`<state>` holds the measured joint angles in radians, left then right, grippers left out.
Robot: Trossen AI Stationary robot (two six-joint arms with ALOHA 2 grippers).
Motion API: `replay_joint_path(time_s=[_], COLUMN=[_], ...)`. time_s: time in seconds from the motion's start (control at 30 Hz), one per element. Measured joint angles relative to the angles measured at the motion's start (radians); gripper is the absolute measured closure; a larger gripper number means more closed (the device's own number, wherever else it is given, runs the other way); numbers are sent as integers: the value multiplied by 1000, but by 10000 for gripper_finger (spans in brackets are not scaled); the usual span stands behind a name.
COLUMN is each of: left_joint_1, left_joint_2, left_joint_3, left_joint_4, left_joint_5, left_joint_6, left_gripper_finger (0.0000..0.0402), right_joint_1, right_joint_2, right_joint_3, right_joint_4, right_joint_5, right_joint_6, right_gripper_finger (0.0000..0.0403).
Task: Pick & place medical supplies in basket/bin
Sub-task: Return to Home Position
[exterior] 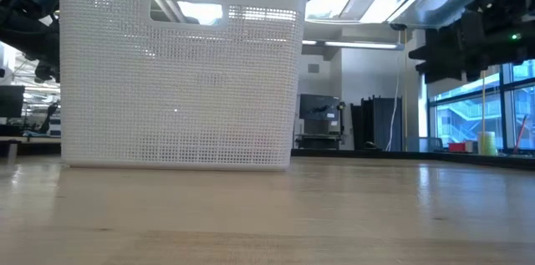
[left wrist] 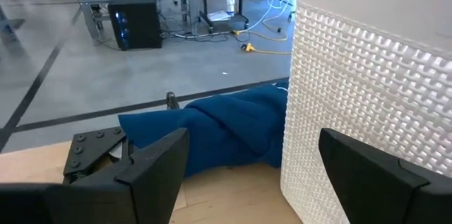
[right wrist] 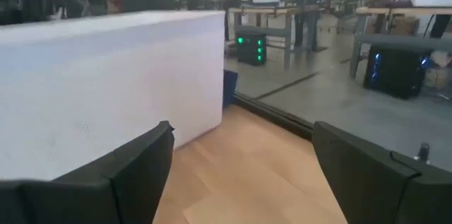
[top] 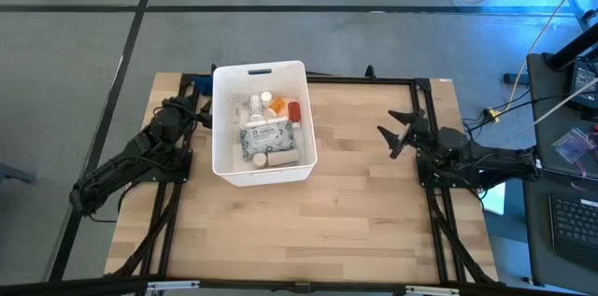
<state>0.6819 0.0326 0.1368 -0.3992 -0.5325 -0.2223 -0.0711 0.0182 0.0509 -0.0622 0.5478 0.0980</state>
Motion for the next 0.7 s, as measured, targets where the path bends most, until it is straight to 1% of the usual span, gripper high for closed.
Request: replay_joint_path(time_s=[0.1, 0.7], left_joint_1=[0, 0], left_joint_2=[0, 0], left_joint_3=[0, 0], left_joint_4=[1, 0], left_joint_5=[1, 2], left_joint_6=[0, 0], left_gripper_finger=[93, 93], right_joint_1=[0, 0], right_joint_2=[8, 12], right_joint_3=[0, 0], right_joint_4=[-3, -3], right_joint_5=[0, -8], right_joint_6=[-28, -27], right_gripper_finger=[66, 66])
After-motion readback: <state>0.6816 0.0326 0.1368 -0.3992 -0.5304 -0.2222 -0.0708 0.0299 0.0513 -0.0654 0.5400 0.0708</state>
